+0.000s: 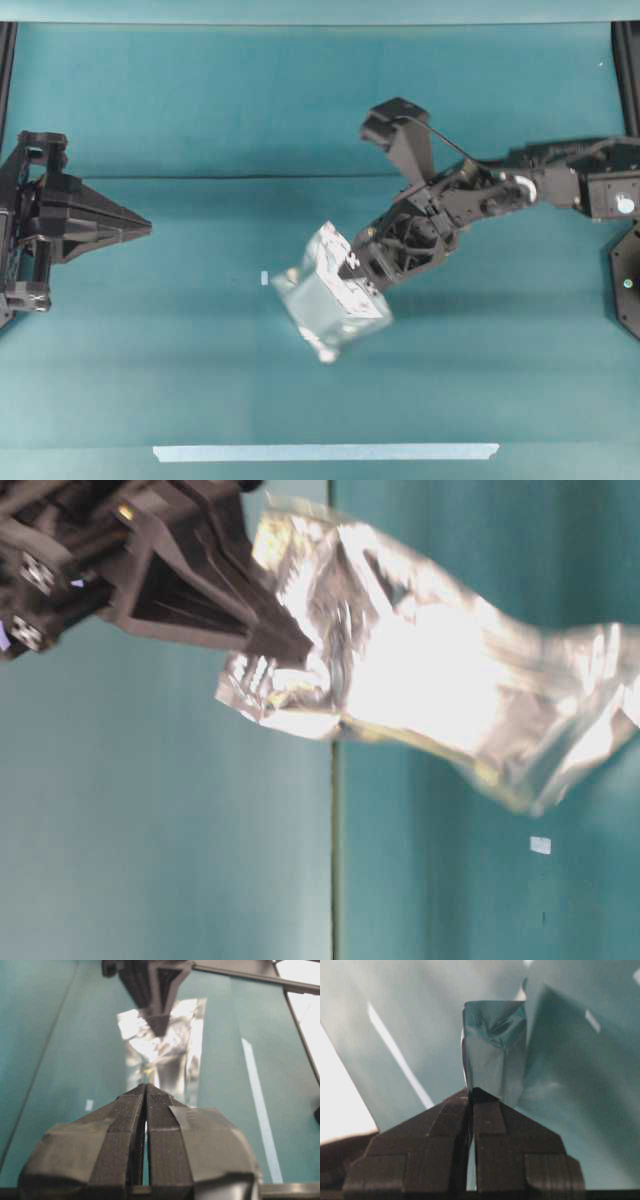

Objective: Hand over the silver zip bag and make it stand upright.
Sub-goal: 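Lift the bag with the right gripper and hold it hanging upright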

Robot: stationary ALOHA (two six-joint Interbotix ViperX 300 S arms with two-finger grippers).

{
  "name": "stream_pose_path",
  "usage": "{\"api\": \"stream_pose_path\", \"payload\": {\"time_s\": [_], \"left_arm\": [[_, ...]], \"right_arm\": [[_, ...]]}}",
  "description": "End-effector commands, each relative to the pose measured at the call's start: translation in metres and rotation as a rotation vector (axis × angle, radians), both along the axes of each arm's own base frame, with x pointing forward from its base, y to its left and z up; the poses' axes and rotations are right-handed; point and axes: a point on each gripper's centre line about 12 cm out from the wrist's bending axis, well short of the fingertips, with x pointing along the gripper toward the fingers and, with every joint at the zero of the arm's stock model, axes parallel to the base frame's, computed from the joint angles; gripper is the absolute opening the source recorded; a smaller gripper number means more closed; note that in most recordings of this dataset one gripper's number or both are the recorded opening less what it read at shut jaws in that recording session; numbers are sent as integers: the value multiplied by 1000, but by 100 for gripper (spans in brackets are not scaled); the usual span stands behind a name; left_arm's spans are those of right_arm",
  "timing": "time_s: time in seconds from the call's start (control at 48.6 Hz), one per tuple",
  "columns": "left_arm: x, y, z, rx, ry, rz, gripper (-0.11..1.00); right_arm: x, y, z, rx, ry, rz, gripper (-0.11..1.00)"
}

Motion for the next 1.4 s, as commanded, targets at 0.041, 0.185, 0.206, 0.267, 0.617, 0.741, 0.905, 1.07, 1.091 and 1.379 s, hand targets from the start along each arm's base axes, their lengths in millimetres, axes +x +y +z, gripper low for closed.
{"api": "stream_pose_path", "payload": {"time_s": [0.041,0.185,0.206,0.267,0.617,0.741,0.905,1.07,1.091,1.379], "left_arm": [[1,3,2,4,8,15,-1],[0,8,0,7,26,37,-1],[1,9,-1,7,29,39,-1],[1,10,-1,8,31,41,-1],[1,14,-5,5,55,63,-1],[3,14,-7,-4,61,65,-1],[9,15,-12,-10,78,66,-1],[15,15,-14,-9,66,65,-1],[15,15,-14,-9,66,65,-1],[17,15,-18,-18,78,67,-1]], "right_arm": [[2,-3,21,-74,59,127,1],[7,-6,31,-152,128,221,1],[8,-7,32,-163,138,231,1],[11,-9,35,-199,159,261,1],[28,-9,44,-409,226,445,1],[32,-8,45,-470,207,509,1],[33,-5,41,-582,185,640,1],[34,-5,40,-630,165,711,1],[34,-5,40,-631,160,713,1],[37,-3,34,-640,164,731,1]]}}
